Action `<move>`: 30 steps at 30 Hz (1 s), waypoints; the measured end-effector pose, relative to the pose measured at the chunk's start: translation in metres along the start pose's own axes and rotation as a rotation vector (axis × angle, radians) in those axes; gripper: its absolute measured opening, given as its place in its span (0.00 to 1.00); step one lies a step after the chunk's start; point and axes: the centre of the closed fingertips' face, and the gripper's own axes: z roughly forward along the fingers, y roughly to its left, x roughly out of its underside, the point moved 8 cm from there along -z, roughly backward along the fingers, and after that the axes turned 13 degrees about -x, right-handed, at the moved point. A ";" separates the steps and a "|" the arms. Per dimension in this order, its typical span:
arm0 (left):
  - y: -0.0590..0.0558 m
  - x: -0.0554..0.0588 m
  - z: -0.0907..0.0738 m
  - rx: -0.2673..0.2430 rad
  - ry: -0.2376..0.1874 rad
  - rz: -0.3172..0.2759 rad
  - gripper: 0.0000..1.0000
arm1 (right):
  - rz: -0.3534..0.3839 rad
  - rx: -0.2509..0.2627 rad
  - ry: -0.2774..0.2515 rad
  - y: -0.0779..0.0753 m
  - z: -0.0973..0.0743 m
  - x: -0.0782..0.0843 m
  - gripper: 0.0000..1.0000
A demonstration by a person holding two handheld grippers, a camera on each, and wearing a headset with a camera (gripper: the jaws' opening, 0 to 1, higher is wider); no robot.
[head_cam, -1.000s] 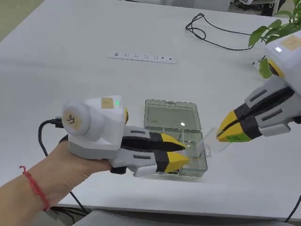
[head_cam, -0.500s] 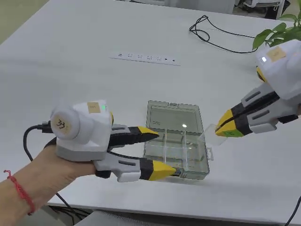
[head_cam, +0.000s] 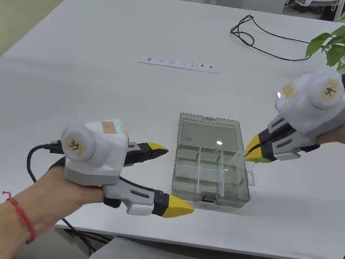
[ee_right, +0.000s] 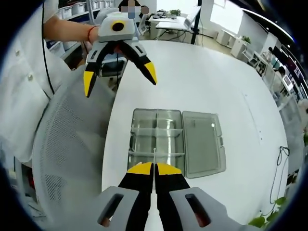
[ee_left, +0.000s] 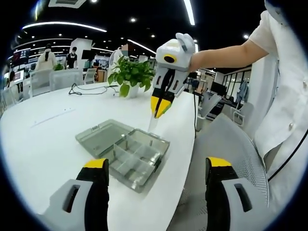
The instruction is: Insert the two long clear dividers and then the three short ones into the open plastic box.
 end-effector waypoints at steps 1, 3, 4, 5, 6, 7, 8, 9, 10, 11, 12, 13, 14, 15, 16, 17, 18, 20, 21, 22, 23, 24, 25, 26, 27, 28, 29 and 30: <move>0.000 0.001 0.000 -0.002 0.003 -0.004 0.85 | -0.001 -0.001 0.010 -0.003 0.004 0.003 0.03; 0.000 0.002 -0.001 -0.006 0.006 -0.013 0.86 | 0.006 -0.004 0.019 -0.009 0.009 0.008 0.03; 0.000 0.002 -0.001 -0.007 0.008 -0.014 0.86 | 0.008 -0.006 0.021 -0.006 0.010 0.007 0.03; 0.000 0.003 -0.002 -0.007 0.010 -0.016 0.86 | 0.012 -0.007 0.024 -0.006 0.012 0.007 0.03; 0.000 0.003 -0.002 -0.008 0.009 -0.018 0.86 | 0.012 -0.007 0.027 -0.004 0.013 0.006 0.03; 0.000 0.003 -0.002 -0.009 0.010 -0.020 0.86 | 0.015 -0.010 0.028 -0.003 0.014 0.006 0.03; 0.001 0.003 -0.002 -0.012 0.010 -0.022 0.86 | 0.018 -0.010 0.027 -0.001 0.014 0.005 0.03; 0.001 0.003 -0.002 -0.013 0.010 -0.024 0.86 | 0.020 -0.011 0.026 -0.001 0.014 0.005 0.03; 0.001 0.003 -0.002 -0.014 0.010 -0.025 0.86 | 0.023 -0.015 0.024 -0.002 0.014 0.007 0.03; 0.001 0.003 -0.002 -0.014 0.010 -0.025 0.86 | 0.023 -0.016 0.023 -0.001 0.015 0.007 0.03; 0.001 0.003 -0.002 -0.014 0.007 -0.026 0.87 | 0.026 -0.019 0.020 0.001 0.015 0.005 0.03; 0.001 0.003 -0.002 -0.014 0.005 -0.027 0.87 | 0.026 -0.020 0.020 0.001 0.016 0.005 0.03; 0.001 0.003 -0.002 -0.013 0.005 -0.030 0.87 | 0.023 -0.019 0.021 -0.001 0.016 0.006 0.03; 0.001 0.003 -0.001 -0.013 0.006 -0.030 0.87 | 0.024 -0.019 0.021 -0.001 0.016 0.006 0.03; 0.001 0.003 -0.001 -0.013 0.006 -0.030 0.87 | 0.026 -0.020 0.019 0.000 0.016 0.005 0.03; 0.002 0.003 -0.001 -0.013 0.004 -0.029 0.87 | 0.027 -0.019 0.019 0.000 0.017 0.004 0.03; 0.002 0.003 -0.001 -0.013 0.004 -0.029 0.87 | 0.026 -0.018 0.020 0.001 0.017 0.003 0.03; 0.001 0.003 -0.001 -0.012 0.002 -0.032 0.87 | 0.029 -0.018 0.020 -0.001 0.018 0.005 0.03; 0.001 0.003 -0.001 -0.012 -0.001 -0.032 0.86 | 0.029 -0.020 0.021 -0.002 0.019 0.005 0.03; 0.001 0.003 -0.001 -0.013 0.000 -0.032 0.87 | 0.026 -0.022 0.024 -0.001 0.019 0.003 0.03; 0.001 0.004 0.000 -0.012 0.004 -0.032 0.87 | 0.025 -0.021 0.019 -0.001 0.019 0.003 0.03; 0.001 0.004 0.000 -0.012 0.003 -0.032 0.87 | 0.033 -0.023 0.018 -0.001 0.018 0.002 0.03; 0.001 0.004 0.000 -0.011 0.002 -0.033 0.87 | 0.031 -0.024 0.018 -0.001 0.018 0.002 0.03; 0.001 0.004 0.000 -0.011 0.003 -0.034 0.87 | 0.032 -0.027 0.015 0.000 0.018 0.002 0.02; 0.001 0.004 0.000 -0.011 0.002 -0.032 0.86 | 0.038 -0.032 0.007 0.000 0.017 0.003 0.02; 0.001 0.004 0.000 -0.011 0.001 -0.033 0.86 | 0.052 -0.034 0.002 0.001 0.017 0.003 0.02; 0.000 0.004 0.000 -0.011 -0.001 -0.034 0.86 | 0.058 -0.035 0.000 0.001 0.017 0.003 0.02; 0.000 0.003 0.000 -0.011 -0.002 -0.034 0.86 | 0.054 -0.035 -0.001 0.002 0.017 0.002 0.02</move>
